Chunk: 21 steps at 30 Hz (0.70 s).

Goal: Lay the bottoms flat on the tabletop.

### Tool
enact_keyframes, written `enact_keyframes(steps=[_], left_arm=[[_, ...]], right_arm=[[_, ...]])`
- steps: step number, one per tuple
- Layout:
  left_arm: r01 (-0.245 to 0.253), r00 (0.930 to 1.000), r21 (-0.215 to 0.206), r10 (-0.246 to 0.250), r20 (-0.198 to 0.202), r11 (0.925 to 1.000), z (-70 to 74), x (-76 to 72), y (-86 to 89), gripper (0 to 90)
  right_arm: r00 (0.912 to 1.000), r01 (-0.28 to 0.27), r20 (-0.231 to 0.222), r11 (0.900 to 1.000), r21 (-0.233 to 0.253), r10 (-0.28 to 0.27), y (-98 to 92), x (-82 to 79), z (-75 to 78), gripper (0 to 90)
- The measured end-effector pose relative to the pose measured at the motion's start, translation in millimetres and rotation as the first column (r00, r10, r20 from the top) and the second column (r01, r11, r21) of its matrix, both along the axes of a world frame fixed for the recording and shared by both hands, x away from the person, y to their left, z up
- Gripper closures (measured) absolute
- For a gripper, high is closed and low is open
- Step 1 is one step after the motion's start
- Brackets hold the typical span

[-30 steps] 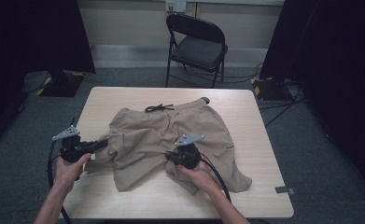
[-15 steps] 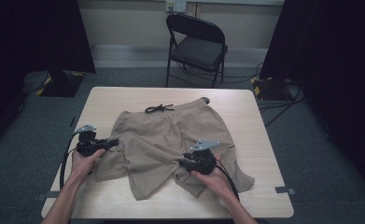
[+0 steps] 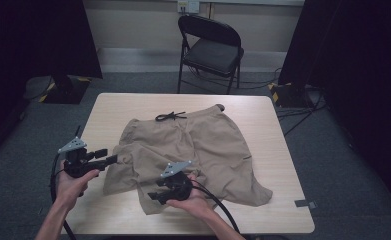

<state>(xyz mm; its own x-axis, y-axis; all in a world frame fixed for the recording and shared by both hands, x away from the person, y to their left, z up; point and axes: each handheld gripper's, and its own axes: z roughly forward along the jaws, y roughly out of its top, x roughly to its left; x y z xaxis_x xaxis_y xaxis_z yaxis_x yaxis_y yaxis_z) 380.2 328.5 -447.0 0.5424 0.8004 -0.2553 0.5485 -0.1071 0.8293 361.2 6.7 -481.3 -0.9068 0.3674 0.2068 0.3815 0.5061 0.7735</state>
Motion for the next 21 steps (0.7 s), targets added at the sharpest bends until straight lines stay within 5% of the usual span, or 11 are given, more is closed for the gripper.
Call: enact_keyframes(steps=[6,9,10,14,21], left_arm=[[-0.005,0.9972,0.036,0.007,-0.075,0.9993,-22.8,7.5,-2.8,36.0],[0.004,0.9976,0.012,-0.003,-0.069,0.9999,-26.9,9.8,0.6,65.6],[0.006,0.9980,-0.006,-0.006,-0.062,1.0000,-26.3,10.8,2.8,75.2],[-0.004,0.9994,-0.044,0.002,-0.035,0.9990,-17.1,12.5,7.0,83.3],[-0.025,0.9997,-0.057,0.024,-0.006,0.9980,1.8,9.7,14.1,84.8]], right_arm=[[0.9995,-0.028,0.015,0.999,-0.034,0.029,23.2,-1.8,-10.2,44.2],[0.9992,-0.029,0.027,0.998,-0.057,0.031,26.4,-2.1,-14.4,55.4],[0.9990,-0.026,0.034,0.997,-0.067,0.028,26.6,-2.6,-15.2,62.9],[0.9966,-0.050,0.062,0.997,-0.053,0.053,24.4,-11.2,-6.9,89.2],[0.9948,-0.098,0.030,0.995,0.010,0.098,9.5,-19.7,3.0,90.0]])
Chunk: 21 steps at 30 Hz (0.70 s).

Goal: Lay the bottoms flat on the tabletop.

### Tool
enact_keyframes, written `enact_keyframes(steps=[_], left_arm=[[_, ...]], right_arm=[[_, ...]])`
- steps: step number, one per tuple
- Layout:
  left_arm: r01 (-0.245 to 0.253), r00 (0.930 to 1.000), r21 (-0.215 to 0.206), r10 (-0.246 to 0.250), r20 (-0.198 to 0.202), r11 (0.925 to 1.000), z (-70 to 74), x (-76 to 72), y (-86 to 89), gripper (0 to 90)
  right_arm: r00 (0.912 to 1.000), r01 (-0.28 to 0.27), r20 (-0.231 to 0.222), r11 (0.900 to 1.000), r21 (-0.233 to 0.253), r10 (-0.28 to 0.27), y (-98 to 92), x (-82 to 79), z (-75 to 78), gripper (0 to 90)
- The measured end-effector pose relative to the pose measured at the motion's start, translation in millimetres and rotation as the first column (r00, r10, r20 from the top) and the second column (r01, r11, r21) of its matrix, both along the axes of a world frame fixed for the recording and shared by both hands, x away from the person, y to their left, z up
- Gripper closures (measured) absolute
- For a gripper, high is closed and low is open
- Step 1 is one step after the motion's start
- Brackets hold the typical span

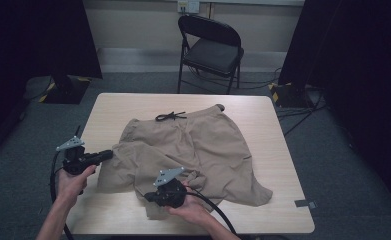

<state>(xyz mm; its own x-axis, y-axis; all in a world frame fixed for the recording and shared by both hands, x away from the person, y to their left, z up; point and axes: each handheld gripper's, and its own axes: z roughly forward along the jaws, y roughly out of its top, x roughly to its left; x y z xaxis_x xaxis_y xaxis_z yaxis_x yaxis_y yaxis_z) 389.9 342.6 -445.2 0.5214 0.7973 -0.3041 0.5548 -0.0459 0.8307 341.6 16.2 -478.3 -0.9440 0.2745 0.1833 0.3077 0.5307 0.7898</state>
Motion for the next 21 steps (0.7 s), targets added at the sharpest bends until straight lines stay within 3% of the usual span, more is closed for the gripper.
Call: enact_keyframes(steps=[3,7,10,11,12,14,16,17,21], left_arm=[[0.000,1.0000,0.038,0.000,-0.008,0.9993,6.9,-4.7,3.9,85.7],[-0.005,0.9993,0.053,0.007,-0.038,0.9986,1.7,-6.1,7.7,83.5],[-0.035,0.9991,0.019,0.036,-0.024,0.9992,-1.6,-7.3,11.6,64.3],[-0.027,0.9995,0.006,0.027,0.016,0.9996,4.4,-6.3,8.9,57.1],[-0.027,0.9995,0.006,0.027,0.016,0.9996,4.4,-6.3,8.9,53.2],[0.013,0.9997,0.015,-0.014,0.018,0.9998,8.9,-3.1,0.6,53.3],[0.029,0.9994,0.029,-0.030,0.020,0.9991,9.5,-1.1,-3.7,56.8],[0.085,0.9964,0.046,-0.084,-0.010,0.9953,4.3,6.7,-17.7,59.9],[0.117,0.9898,0.116,-0.106,-0.094,0.9863,-21.7,21.1,-37.1,63.2]], right_arm=[[0.9976,-0.065,-0.019,0.997,0.034,0.066,-9.0,-14.5,12.5,90.0],[0.9951,-0.098,-0.013,0.994,0.051,0.098,-14.3,-23.1,19.6,90.0],[0.9937,-0.109,-0.022,0.993,0.049,0.110,-17.7,-26.8,18.2,85.9],[0.9955,-0.091,-0.023,0.995,0.040,0.092,-18.8,-24.8,14.6,71.7],[0.9955,-0.091,-0.023,0.995,0.040,0.092,-18.8,-24.8,14.6,71.7],[0.9974,-0.065,-0.028,0.997,0.042,0.066,-19.9,-17.8,12.5,62.1],[0.9992,-0.032,-0.023,0.998,0.052,0.033,-20.8,-10.4,15.0,60.7],[1.0000,-0.004,-0.009,0.999,0.046,0.005,-20.6,-3.5,16.4,59.2],[0.9964,0.082,0.021,0.997,0.013,-0.082,-24.2,17.9,14.2,57.4]])
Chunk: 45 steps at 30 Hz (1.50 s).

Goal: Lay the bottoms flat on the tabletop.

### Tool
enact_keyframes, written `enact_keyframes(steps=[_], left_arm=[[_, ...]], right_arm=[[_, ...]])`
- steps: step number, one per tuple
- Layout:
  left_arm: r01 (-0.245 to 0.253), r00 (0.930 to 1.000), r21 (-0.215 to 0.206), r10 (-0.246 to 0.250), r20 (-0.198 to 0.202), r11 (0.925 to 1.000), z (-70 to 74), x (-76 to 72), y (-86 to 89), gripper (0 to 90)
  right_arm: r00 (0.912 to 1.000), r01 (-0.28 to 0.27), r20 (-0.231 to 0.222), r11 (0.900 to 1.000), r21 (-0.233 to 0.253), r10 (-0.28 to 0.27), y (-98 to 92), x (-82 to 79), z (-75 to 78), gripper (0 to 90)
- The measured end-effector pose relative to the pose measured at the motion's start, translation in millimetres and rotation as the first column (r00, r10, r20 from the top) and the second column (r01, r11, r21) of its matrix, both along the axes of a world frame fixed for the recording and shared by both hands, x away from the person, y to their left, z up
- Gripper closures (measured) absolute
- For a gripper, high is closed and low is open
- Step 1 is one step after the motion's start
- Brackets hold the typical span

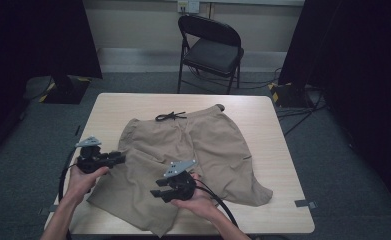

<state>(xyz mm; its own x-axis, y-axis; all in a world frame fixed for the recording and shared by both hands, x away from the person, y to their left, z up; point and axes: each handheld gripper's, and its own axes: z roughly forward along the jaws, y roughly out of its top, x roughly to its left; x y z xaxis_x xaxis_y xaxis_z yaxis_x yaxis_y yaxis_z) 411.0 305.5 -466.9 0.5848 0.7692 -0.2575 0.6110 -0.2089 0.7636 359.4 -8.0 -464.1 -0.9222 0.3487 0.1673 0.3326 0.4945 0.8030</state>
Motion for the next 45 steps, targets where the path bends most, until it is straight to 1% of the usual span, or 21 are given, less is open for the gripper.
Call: enact_keyframes(steps=[3,5,7,10,15,20,22,23,25,27,29,30,32,34,36,37,39,41,42,43,45], left_arm=[[0.010,0.9989,0.040,-0.008,-0.047,0.9991,-18.5,1.0,-4.9,63.2],[0.014,0.9990,0.063,-0.011,-0.043,0.9979,-21.4,-3.2,-4.7,63.3],[0.042,0.9977,0.088,-0.037,-0.056,0.9952,-25.2,-11.1,-2.6,61.9],[0.032,0.9986,0.070,-0.029,-0.043,0.9970,-27.3,-23.5,3.6,61.4],[0.050,0.9987,0.123,-0.049,-0.014,0.9911,-26.3,-52.2,5.1,61.4],[0.098,0.9951,0.092,-0.096,-0.026,0.9909,-27.3,-79.0,6.1,61.3],[0.113,0.9929,0.081,-0.110,-0.045,0.9903,-26.1,-83.0,7.3,61.2],[0.116,0.9924,0.054,-0.114,-0.048,0.9918,-25.5,-83.1,9.1,59.6],[0.103,0.9943,-0.010,-0.104,-0.027,0.9946,-21.2,-77.4,12.4,58.4],[0.073,0.9974,-0.007,-0.073,0.002,0.9973,-12.4,-67.0,13.8,58.2],[0.038,0.9987,-0.038,-0.037,0.036,0.9986,0.8,-48.0,13.6,58.2],[0.028,0.9986,-0.037,-0.026,0.047,0.9989,5.9,-38.0,12.2,58.2],[0.006,0.9986,-0.050,-0.003,0.052,0.9987,10.7,-20.5,7.5,58.3],[0.006,0.9998,-0.066,-0.005,0.019,0.9978,9.1,2.1,0.8,58.0],[-0.015,0.9999,-0.016,0.015,0.007,0.9998,1.4,16.3,-7.8,57.8],[-0.011,0.9999,-0.005,0.011,-0.009,0.9999,-4.5,21.8,-11.0,57.8],[-0.020,0.9990,-0.013,0.019,-0.041,0.9997,-17.8,26.3,-16.0,57.8],[-0.020,0.9983,0.022,0.021,-0.055,0.9995,-28.9,22.8,-19.5,57.8],[-0.015,0.9995,0.022,0.016,-0.028,0.9996,-30.6,17.8,-20.0,58.1],[-0.011,0.9995,0.024,0.012,-0.030,0.9996,-30.4,13.1,-19.5,58.1],[0.006,1.0000,0.066,-0.005,-0.008,0.9978,-29.6,2.6,-20.5,58.1]], right_arm=[[0.9988,0.048,0.009,0.998,-0.043,-0.047,-5.0,10.4,-5.9,57.2],[0.9975,0.071,0.005,0.995,-0.065,-0.070,-9.3,14.8,-10.7,56.6],[0.9954,0.096,-0.003,0.992,-0.080,-0.096,-13.5,18.4,-15.2,55.4],[0.9927,0.119,-0.010,0.989,-0.091,-0.120,-17.7,20.3,-20.6,54.7],[0.9924,0.122,-0.001,0.985,-0.125,-0.123,-19.0,16.4,-28.2,54.1],[0.9945,0.105,0.015,0.986,-0.131,-0.104,-20.7,5.7,-30.1,54.0],[0.9958,0.091,0.019,0.988,-0.129,-0.089,-21.0,-1.3,-30.6,54.4],[0.9970,0.076,0.020,0.989,-0.129,-0.074,-20.8,-6.1,-30.5,54.9],[0.9994,0.023,0.027,0.990,-0.138,-0.020,-19.4,-17.9,-29.9,55.8],[0.9997,-0.008,0.022,0.989,-0.151,0.012,-18.3,-25.0,-28.6,58.5],[0.9995,-0.031,0.005,0.987,-0.156,0.033,-17.4,-27.0,-26.9,59.2],[0.9995,-0.029,0.006,0.989,-0.143,0.030,-17.9,-25.8,-25.6,58.7],[1.0000,0.003,0.006,0.995,-0.100,-0.002,-20.9,-17.6,-20.3,57.2],[0.9988,0.047,0.018,0.997,-0.054,-0.046,-26.0,-6.5,-10.1,55.9],[0.9953,0.091,0.035,0.996,-0.023,-0.090,-32.9,5.4,1.4,55.5],[0.9917,0.121,0.046,0.993,-0.016,-0.120,-37.1,12.0,5.9,55.2],[0.9840,0.172,0.045,0.985,0.001,-0.172,-48.1,25.4,11.7,54.8],[0.9739,0.222,0.049,0.975,0.002,-0.222,-59.9,36.0,12.6,54.5],[0.9693,0.242,0.046,0.970,-0.007,-0.242,-66.0,40.6,11.5,54.0],[0.9645,0.261,0.043,0.965,-0.016,-0.260,-72.0,44.6,9.9,53.2],[0.9533,0.301,0.036,0.953,-0.031,-0.300,-85.2,51.7,5.4,51.5]])
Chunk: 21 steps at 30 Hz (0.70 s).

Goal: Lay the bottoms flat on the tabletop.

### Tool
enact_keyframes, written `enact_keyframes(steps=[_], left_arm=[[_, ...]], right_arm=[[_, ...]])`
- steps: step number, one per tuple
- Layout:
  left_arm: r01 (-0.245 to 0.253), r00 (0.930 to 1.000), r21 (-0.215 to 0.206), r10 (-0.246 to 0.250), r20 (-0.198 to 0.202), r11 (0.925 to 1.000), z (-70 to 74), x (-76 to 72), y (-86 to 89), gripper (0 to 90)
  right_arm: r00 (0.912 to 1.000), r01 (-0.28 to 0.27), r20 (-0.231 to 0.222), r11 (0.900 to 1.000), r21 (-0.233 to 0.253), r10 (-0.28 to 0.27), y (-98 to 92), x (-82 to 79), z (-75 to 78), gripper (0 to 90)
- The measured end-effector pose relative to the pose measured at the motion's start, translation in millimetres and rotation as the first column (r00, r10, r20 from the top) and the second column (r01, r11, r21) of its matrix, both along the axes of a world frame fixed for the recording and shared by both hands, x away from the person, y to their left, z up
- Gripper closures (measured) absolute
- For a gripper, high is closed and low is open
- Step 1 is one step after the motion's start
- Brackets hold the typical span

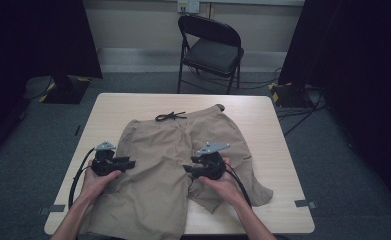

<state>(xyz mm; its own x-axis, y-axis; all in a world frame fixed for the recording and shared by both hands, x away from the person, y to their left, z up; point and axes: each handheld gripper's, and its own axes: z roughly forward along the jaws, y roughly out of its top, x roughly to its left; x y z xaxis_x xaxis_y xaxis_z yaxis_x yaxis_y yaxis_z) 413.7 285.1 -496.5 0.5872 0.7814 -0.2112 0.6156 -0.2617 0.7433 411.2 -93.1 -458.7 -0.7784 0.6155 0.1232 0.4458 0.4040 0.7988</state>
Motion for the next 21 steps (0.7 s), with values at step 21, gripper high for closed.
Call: enact_keyframes(steps=[21], left_arm=[[-0.031,0.9978,0.086,0.026,0.060,0.9958,0.0,-17.4,21.8,66.7]], right_arm=[[0.9854,0.159,-0.040,0.978,-0.135,-0.165,-71.6,-1.3,-33.4,38.8]])
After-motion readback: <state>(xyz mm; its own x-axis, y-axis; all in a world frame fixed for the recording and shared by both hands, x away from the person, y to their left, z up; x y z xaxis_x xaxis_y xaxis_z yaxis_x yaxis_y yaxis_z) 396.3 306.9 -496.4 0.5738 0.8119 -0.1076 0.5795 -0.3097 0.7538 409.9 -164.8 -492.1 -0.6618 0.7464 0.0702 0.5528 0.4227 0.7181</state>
